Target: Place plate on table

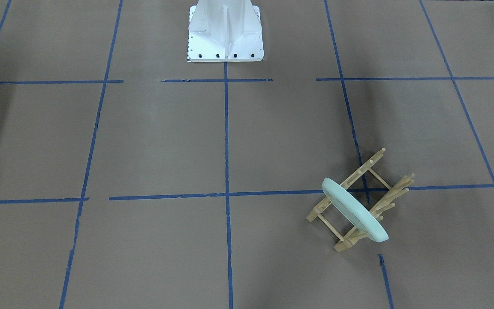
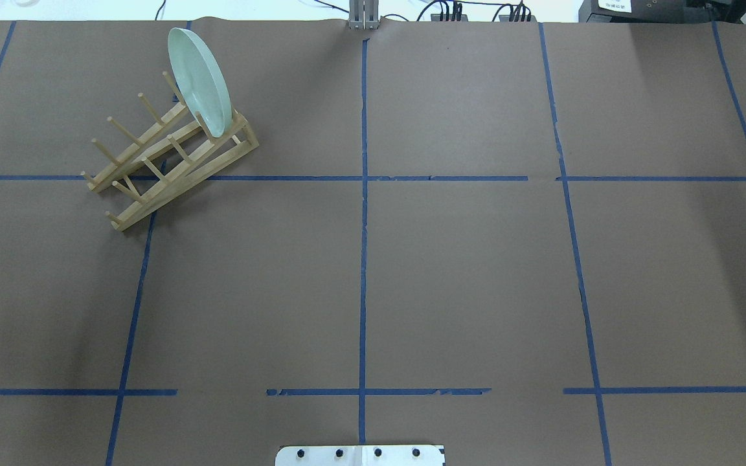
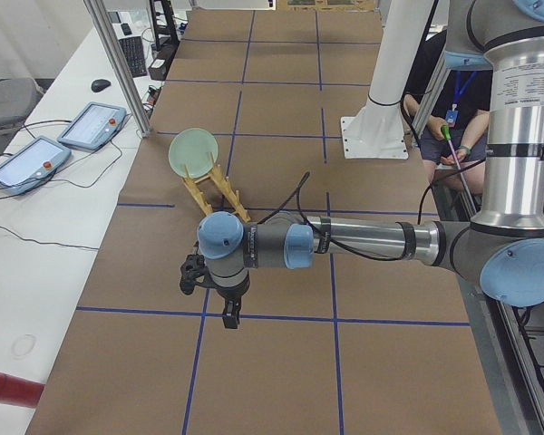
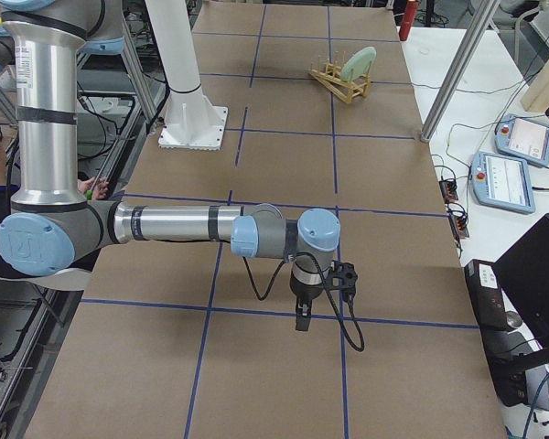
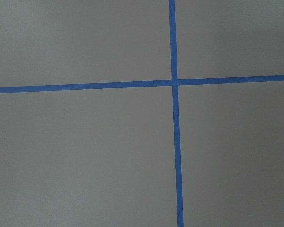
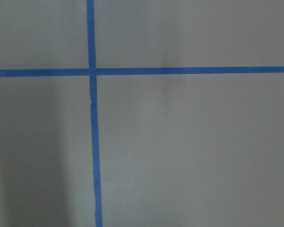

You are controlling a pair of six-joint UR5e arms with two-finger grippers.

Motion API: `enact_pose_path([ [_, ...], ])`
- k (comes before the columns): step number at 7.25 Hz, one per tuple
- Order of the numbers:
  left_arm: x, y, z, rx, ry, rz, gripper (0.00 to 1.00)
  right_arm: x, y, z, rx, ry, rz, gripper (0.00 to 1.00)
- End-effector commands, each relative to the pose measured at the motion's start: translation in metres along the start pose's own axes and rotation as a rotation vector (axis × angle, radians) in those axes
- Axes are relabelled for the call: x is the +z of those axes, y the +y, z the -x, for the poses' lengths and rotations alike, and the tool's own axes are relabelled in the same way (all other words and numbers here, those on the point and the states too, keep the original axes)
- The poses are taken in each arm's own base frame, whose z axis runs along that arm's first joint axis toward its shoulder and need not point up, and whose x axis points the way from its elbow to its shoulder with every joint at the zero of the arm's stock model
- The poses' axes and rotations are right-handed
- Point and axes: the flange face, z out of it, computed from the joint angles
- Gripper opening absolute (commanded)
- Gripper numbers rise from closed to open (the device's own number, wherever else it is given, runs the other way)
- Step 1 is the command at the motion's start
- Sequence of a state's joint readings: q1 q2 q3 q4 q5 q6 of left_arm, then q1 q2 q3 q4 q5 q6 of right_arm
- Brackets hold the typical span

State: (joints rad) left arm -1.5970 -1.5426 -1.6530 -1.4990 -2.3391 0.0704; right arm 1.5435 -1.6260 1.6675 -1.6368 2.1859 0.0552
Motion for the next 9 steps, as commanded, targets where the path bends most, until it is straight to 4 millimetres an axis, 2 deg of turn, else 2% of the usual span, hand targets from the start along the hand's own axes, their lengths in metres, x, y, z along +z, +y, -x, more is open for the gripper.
enact_pose_path([
  [1,0.000,-0.001,-0.001,0.012,0.006,-0.010,1.00,0.000,0.000,0.000,0.000,0.000,0.000,1.00],
  [2,-0.014,-0.021,-0.015,0.038,0.005,-0.039,1.00,0.000,0.000,0.000,0.000,0.000,0.000,1.00],
  [3,-0.052,-0.057,-0.048,0.107,0.003,-0.112,1.00,0.000,0.000,0.000,0.000,0.000,0.000,1.00],
  [5,-0.127,-0.118,-0.133,0.290,0.095,-0.293,1.00,0.000,0.000,0.000,0.000,0.000,0.000,1.00],
  [6,-0.142,-0.125,-0.152,0.244,0.124,-0.376,1.00,0.000,0.000,0.000,0.000,0.000,0.000,1.00],
  [7,-0.134,-0.132,-0.197,0.270,0.194,-0.474,1.00,0.000,0.000,0.000,0.001,0.000,-0.001,1.00],
  [9,-0.076,-0.140,-0.250,0.094,0.394,-0.490,1.00,0.000,0.000,-0.001,0.002,0.000,0.001,1.00],
])
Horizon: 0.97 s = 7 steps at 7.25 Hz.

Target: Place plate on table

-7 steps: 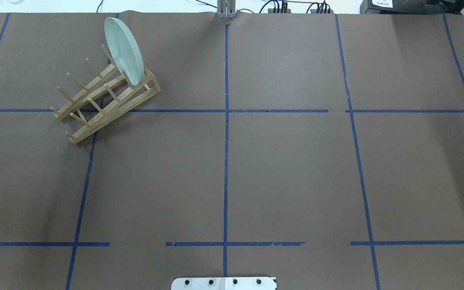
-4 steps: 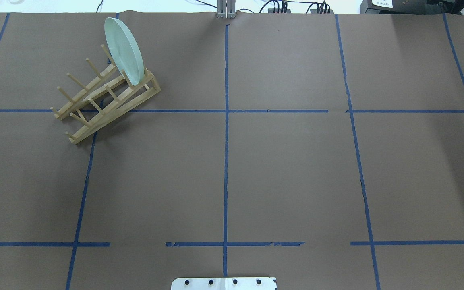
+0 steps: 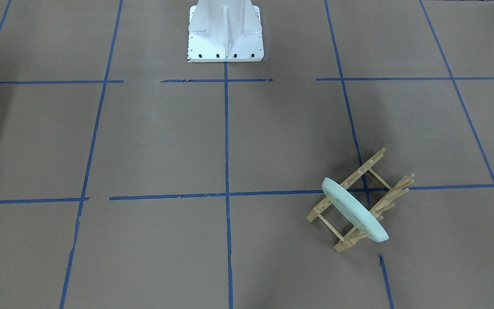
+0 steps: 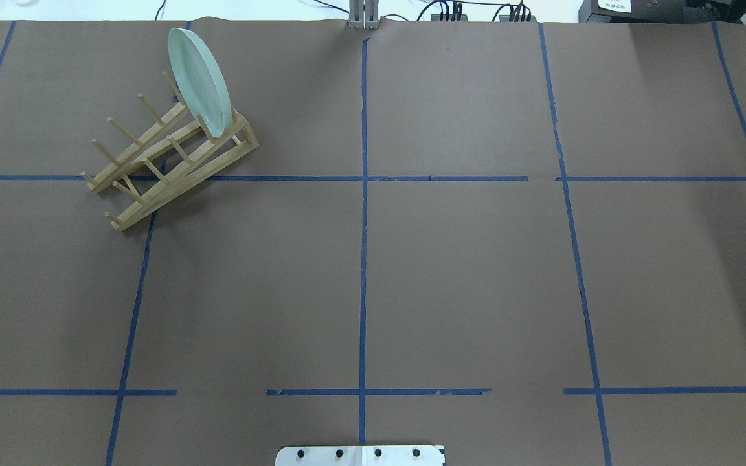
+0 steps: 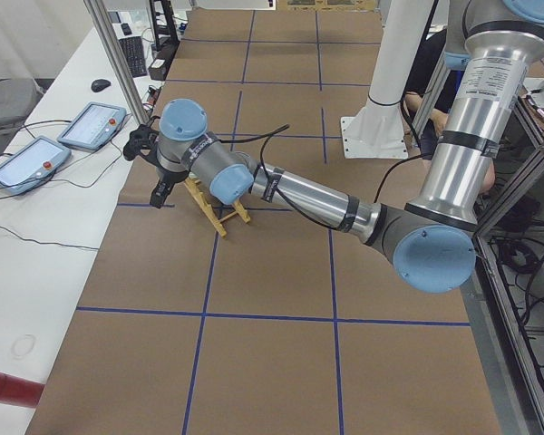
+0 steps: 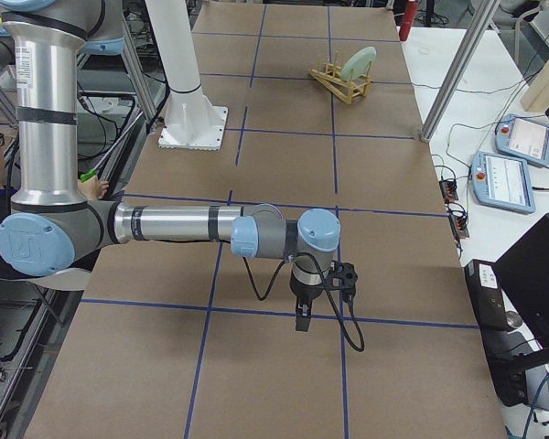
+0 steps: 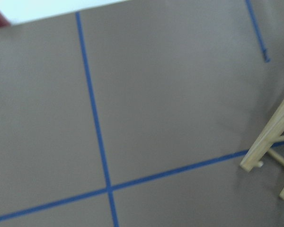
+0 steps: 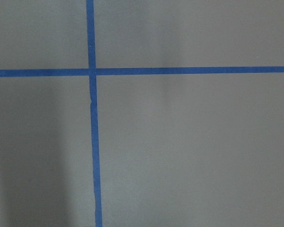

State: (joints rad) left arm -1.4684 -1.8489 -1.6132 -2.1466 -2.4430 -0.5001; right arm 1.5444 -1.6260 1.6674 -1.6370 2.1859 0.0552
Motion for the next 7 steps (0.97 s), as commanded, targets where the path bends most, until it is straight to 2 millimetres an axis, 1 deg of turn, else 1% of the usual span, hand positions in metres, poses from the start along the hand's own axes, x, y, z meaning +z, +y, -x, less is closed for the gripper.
enact_pose_path([
  [1,0.077,0.011,-0.050,-0.236,0.156,-0.025,1.00,0.000,0.000,0.000,-0.001,0.000,0.000,1.00],
  [2,0.096,0.008,-0.082,-0.336,0.192,-0.051,1.00,0.000,0.000,0.000,0.001,0.000,0.001,1.00],
  [3,0.118,0.001,-0.120,-0.456,0.222,-0.069,1.00,0.000,0.000,0.000,0.001,0.000,0.001,1.00],
  [4,0.137,-0.006,-0.154,-0.591,0.257,-0.094,1.00,0.000,0.000,0.000,0.000,0.000,0.000,1.00],
  [5,0.150,0.002,-0.169,-0.704,0.310,-0.118,1.00,0.000,0.000,0.000,0.000,0.000,0.000,1.00],
  [6,0.164,0.013,-0.174,-0.824,0.378,-0.132,1.00,0.000,0.000,0.000,0.001,0.000,0.001,1.00],
  [7,0.173,0.018,-0.186,-0.888,0.413,-0.139,1.00,0.000,0.000,0.000,-0.001,0.000,0.000,1.00],
])
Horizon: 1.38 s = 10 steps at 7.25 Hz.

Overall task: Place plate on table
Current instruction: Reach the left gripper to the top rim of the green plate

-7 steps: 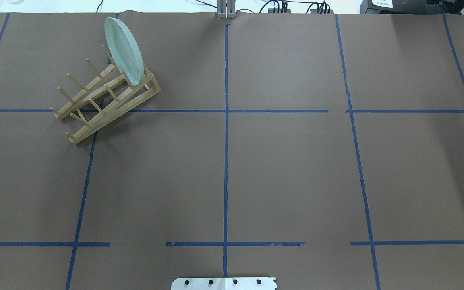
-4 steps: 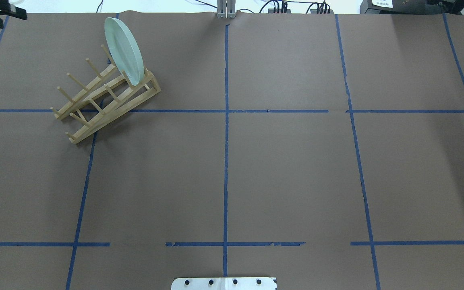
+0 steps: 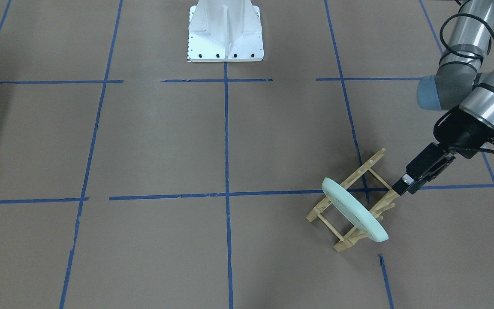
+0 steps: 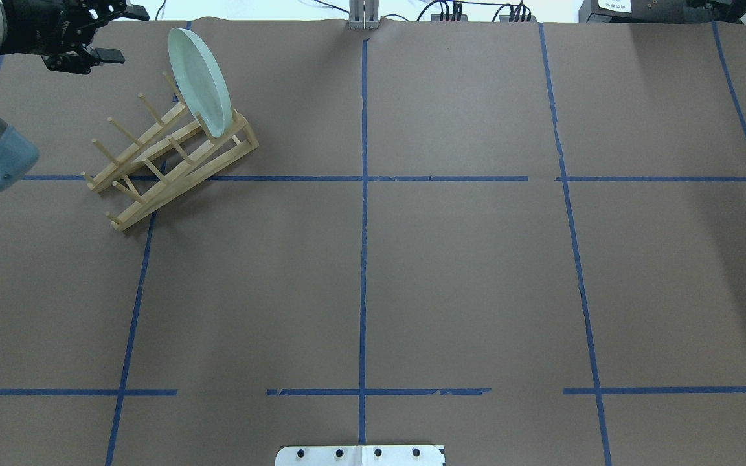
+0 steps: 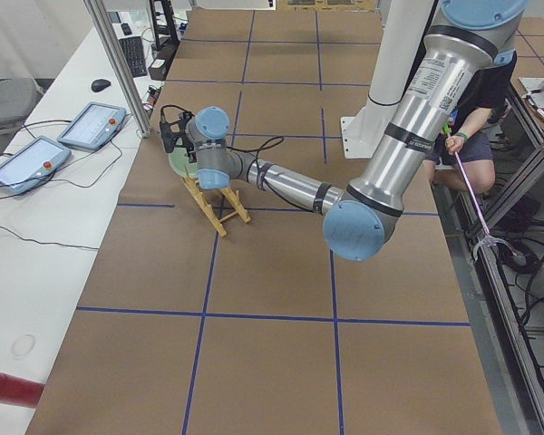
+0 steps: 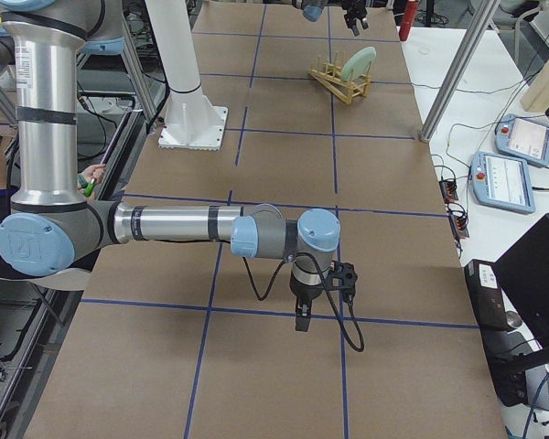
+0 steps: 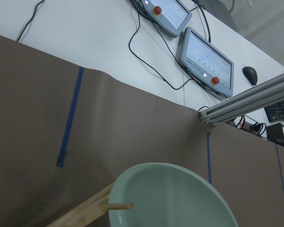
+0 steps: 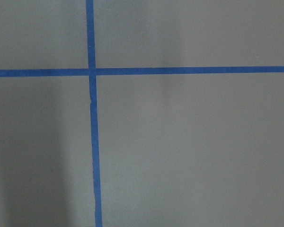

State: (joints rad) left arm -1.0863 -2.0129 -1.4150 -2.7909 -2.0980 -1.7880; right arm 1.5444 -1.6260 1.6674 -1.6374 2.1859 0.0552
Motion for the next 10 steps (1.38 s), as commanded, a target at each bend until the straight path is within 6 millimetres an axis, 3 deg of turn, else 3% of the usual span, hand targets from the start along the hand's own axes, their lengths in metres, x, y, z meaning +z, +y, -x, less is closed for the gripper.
enact_pose_path([
  [1,0.028,0.031,-0.002,-0.109,0.063,-0.006,1.00,0.000,0.000,0.000,0.000,0.000,-0.001,1.00],
  [3,0.042,0.047,-0.010,-0.100,0.072,0.017,0.96,0.000,0.000,0.001,-0.001,0.000,0.000,1.00],
  [5,0.049,0.056,-0.010,-0.100,0.075,0.012,0.86,0.000,0.000,0.001,-0.001,0.000,0.000,1.00],
  [10,0.058,0.055,-0.013,-0.094,0.069,0.013,0.45,0.000,0.000,0.001,-0.001,0.000,0.000,1.00],
])
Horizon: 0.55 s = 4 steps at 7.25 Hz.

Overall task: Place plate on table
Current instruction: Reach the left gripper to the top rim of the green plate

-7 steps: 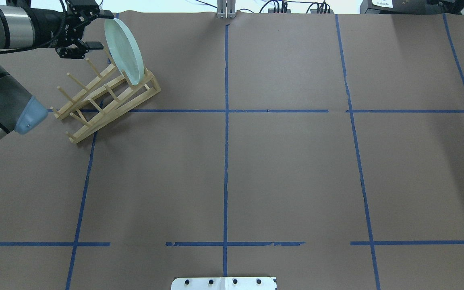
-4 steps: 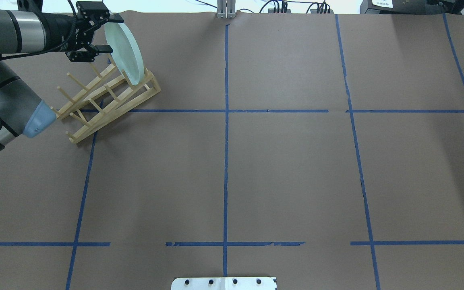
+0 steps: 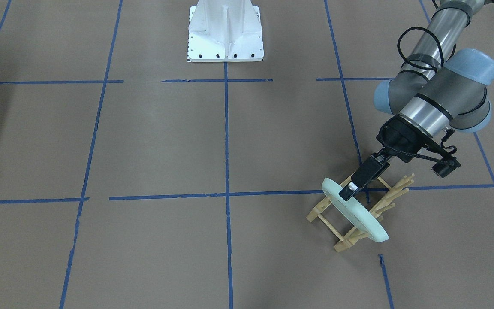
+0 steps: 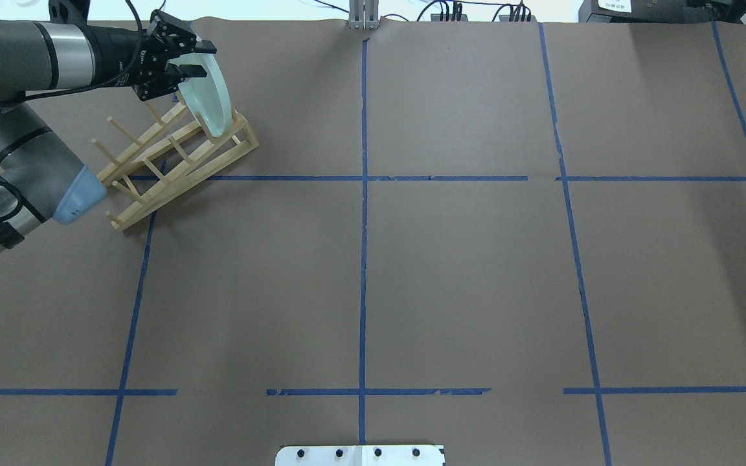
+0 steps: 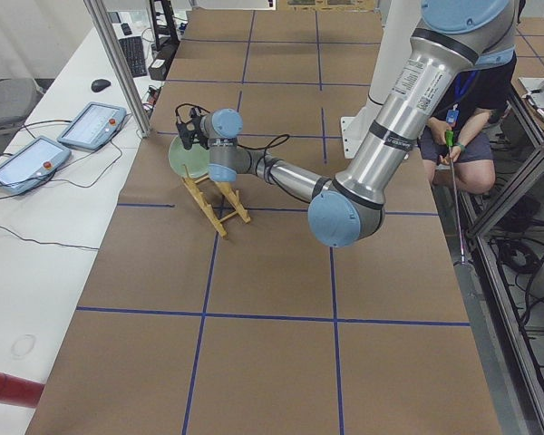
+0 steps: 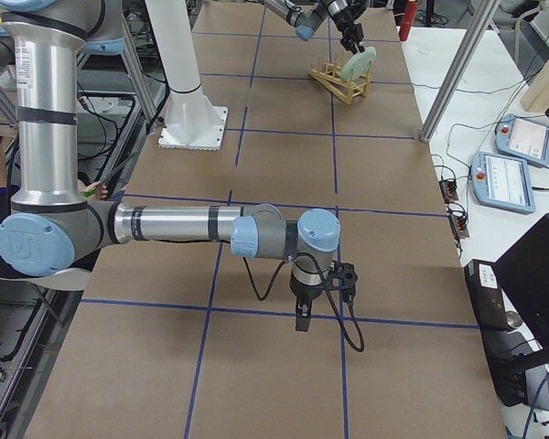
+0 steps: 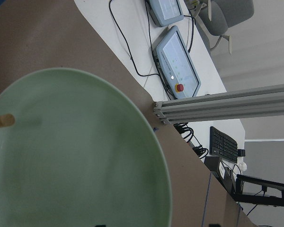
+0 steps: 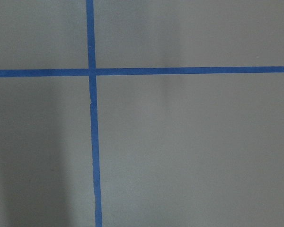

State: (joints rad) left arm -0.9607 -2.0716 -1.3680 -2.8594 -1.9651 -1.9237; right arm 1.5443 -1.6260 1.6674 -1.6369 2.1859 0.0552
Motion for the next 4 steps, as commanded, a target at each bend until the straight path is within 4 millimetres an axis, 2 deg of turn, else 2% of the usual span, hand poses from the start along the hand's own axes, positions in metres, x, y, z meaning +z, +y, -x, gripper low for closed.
enact_pose_path([
  [1,0.0003,-0.0002,0.0011,0.004,-0.002,0.000,0.38,-0.0001,0.0000,-0.0001,0.000,0.000,0.000,1.00],
  [4,0.0000,-0.0006,-0.0002,0.006,-0.001,0.000,0.12,0.0004,0.0000,0.0004,0.000,0.000,0.002,1.00],
])
